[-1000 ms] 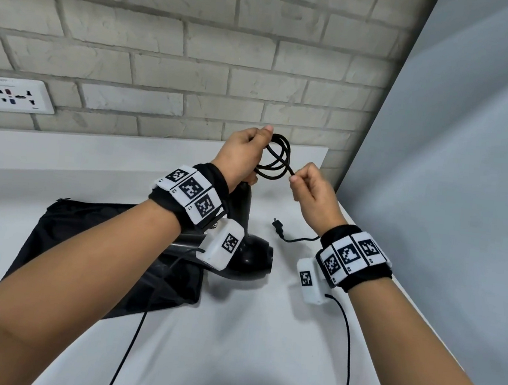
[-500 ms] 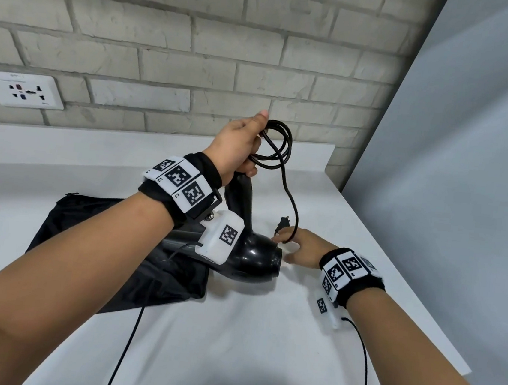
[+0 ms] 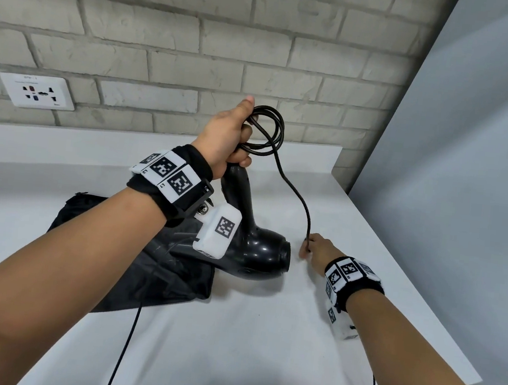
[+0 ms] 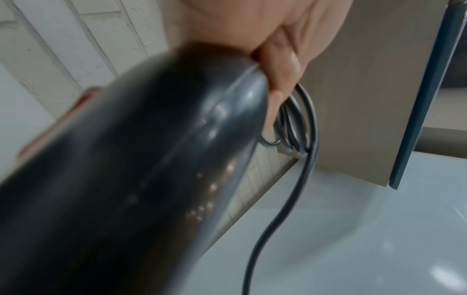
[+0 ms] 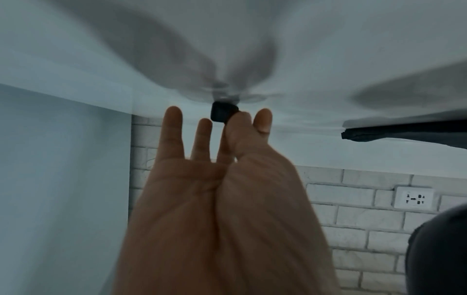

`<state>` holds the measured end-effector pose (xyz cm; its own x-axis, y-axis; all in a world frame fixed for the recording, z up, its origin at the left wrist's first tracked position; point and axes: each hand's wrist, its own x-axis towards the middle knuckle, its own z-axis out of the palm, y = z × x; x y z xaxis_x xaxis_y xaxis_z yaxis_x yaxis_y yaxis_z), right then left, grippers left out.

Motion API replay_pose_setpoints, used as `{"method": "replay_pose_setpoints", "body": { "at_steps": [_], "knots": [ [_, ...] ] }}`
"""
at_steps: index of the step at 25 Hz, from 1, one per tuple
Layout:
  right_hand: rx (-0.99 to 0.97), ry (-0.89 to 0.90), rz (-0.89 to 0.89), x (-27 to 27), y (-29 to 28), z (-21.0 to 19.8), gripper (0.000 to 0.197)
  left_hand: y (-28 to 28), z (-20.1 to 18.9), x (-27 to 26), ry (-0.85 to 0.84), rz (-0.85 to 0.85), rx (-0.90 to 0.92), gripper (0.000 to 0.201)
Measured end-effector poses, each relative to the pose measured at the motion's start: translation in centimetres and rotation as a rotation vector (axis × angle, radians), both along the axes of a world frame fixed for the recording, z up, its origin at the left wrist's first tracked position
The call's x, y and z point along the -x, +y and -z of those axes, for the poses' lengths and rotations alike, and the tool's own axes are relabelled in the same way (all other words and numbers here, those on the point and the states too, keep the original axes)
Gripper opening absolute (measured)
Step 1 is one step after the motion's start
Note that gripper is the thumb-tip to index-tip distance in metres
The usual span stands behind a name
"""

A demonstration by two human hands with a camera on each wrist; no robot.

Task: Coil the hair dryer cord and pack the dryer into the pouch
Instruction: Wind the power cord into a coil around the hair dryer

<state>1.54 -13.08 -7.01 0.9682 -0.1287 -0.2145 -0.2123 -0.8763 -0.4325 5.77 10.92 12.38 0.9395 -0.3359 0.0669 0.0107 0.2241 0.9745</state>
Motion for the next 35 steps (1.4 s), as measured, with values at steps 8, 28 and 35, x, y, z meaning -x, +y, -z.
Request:
{"method": "replay_pose_setpoints", "body": {
  "at_steps": [8, 28, 35],
  "knots": [
    [0.191, 0.048, 0.036, -0.5, -1.3, 0.3, 0.024, -0.1, 0.0, 0.0, 0.011, -0.008, 0.011, 0.039],
    [-0.368, -0.937, -0.011, -0.1, 8.4, -16.3, 0.019, -4.2, 1.1, 1.4, 0.013, 0.025, -0.039, 0.036],
    [-0.727, -0.95, 0.1, -0.8, 8.5, -15.7, 0.042, -4.2, 1.6, 2.1, -0.003, 0.149, -0.085, 0.035]
  ]
}}
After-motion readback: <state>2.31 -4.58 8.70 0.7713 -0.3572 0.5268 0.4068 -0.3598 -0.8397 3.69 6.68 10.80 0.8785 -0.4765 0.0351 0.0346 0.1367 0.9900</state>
